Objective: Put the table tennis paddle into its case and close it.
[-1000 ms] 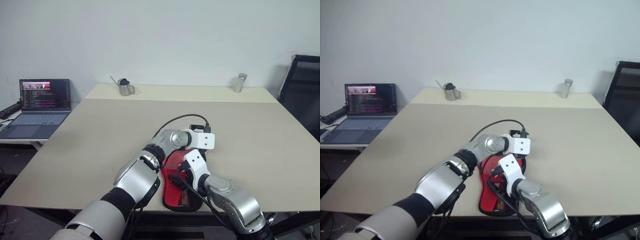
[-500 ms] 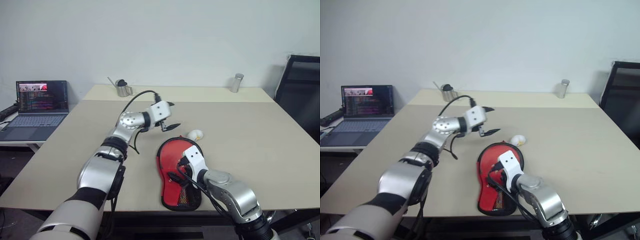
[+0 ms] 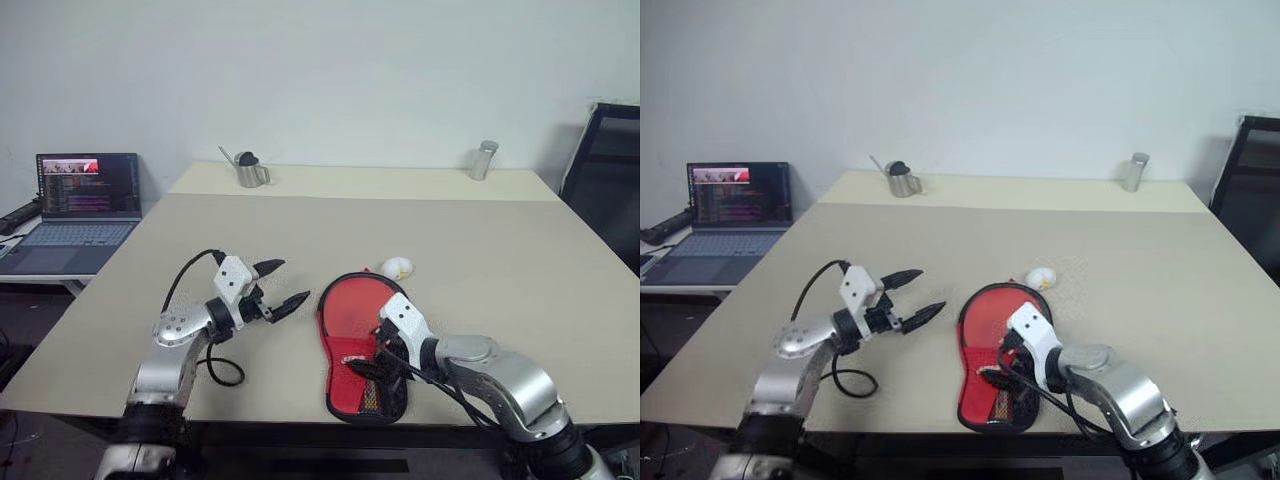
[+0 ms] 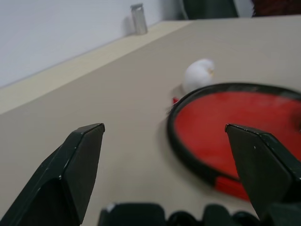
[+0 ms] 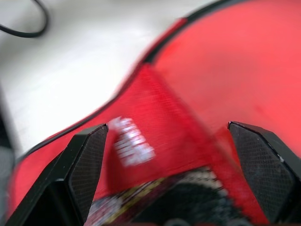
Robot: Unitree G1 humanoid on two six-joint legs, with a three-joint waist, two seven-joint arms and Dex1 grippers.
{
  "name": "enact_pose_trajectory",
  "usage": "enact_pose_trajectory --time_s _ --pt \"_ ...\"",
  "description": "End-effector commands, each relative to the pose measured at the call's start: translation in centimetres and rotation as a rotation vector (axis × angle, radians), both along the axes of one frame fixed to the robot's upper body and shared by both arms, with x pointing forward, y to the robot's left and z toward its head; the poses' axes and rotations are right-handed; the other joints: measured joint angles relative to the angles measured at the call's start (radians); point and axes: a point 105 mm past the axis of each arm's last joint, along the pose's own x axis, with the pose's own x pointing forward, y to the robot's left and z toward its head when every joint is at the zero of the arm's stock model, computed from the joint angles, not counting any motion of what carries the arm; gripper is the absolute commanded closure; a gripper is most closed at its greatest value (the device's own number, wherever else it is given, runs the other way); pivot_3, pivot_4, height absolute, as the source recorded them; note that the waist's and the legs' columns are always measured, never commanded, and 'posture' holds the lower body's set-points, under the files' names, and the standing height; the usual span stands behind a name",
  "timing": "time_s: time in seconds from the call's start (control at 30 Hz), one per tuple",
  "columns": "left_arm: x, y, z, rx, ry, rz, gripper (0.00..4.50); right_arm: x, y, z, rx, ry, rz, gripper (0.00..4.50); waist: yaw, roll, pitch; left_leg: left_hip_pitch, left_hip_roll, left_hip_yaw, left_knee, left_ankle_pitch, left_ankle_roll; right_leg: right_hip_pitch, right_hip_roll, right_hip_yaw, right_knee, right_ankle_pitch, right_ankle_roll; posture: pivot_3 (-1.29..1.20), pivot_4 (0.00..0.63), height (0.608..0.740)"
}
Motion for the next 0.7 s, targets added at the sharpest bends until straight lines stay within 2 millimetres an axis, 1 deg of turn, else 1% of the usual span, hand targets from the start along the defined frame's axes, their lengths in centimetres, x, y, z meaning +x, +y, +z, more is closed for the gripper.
enact_pose_trajectory --time_s 0.03,0.1,0.17,0.23,0.33,0.4,0.47,0.53,0.7 --pt "-0.8 -1.3 1.3 -0.04 -0.011 -0.013 0.02 0.2 -1.0 3.4 0.032 -0.09 0.029 0.0 0.0 0.001 0.001 0.0 0.0 0.0 0.0 0.0 0.0 0.0 0.0 0.0 0.0 0.0 0.0 0.0 0.15 0.74" --pt "-0.8 -1.6 1.4 -0.051 0.004 -0.018 0.02 0.1 -1.8 4.1 0.031 -0.099 0.032 0.0 0.0 0.001 0.002 0.0 0.0 0.0 0.0 0.0 0.0 0.0 0.0 -0.001 0.0 0.0 0.0 0.0 0.15 0.74" --pt "-0.7 -2.2 1.9 -0.042 -0.009 -0.055 0.02 -0.5 -3.2 5.2 0.037 -0.096 0.059 0.0 0.0 0.002 0.004 0.0 0.0 0.0 0.0 0.0 0.0 0.0 0.001 -0.001 0.0 0.0 0.0 0.0 0.15 0.74" --pt "-0.4 -2.6 2.2 -0.027 -0.014 -0.079 0.02 -1.1 -4.1 5.9 0.038 -0.091 0.085 0.0 0.002 0.001 0.007 0.0 -0.001 0.0 0.0 0.0 0.0 0.0 0.001 -0.001 0.0 0.0 0.0 0.0 0.15 0.74" --pt "0.5 -2.9 2.1 0.006 -0.019 -0.094 0.02 -1.4 -5.0 6.4 0.035 -0.081 0.102 0.0 0.007 0.001 0.008 0.0 -0.001 0.0 0.0 0.0 0.0 0.0 0.001 -0.001 -0.001 0.0 0.0 0.0 0.15 0.74" --pt "0.9 -3.5 2.0 0.034 -0.021 -0.13 0.02 -0.9 -5.6 6.9 0.03 -0.093 0.082 0.0 0.006 0.001 0.009 0.0 -0.001 0.001 0.0 0.0 0.0 0.0 0.001 -0.001 -0.001 0.0 0.0 0.0 0.15 0.74" --pt "0.8 -4.3 1.8 0.067 -0.016 -0.208 0.02 -0.5 -6.0 7.3 0.024 -0.104 0.068 0.0 0.006 0.001 0.009 0.0 -0.001 0.001 0.0 0.0 0.0 0.0 0.001 0.0 -0.001 0.0 0.0 0.0 0.15 0.74" --pt "0.5 -5.2 1.6 0.054 0.038 -0.294 0.02 -0.2 -6.2 7.7 0.027 -0.114 0.062 0.0 0.005 0.001 0.01 0.0 -0.001 0.002 0.0 0.0 0.0 0.0 0.001 0.0 -0.001 0.0 0.0 0.0 0.15 0.74" --pt "1.0 -6.8 0.1 0.127 0.124 -0.403 0.02 1.2 -6.4 8.5 0.04 -0.15 0.011 0.0 0.007 -0.001 0.012 0.0 -0.001 0.001 0.0 0.0 0.0 0.0 0.001 0.0 -0.001 0.0 0.0 0.0 0.15 0.74"
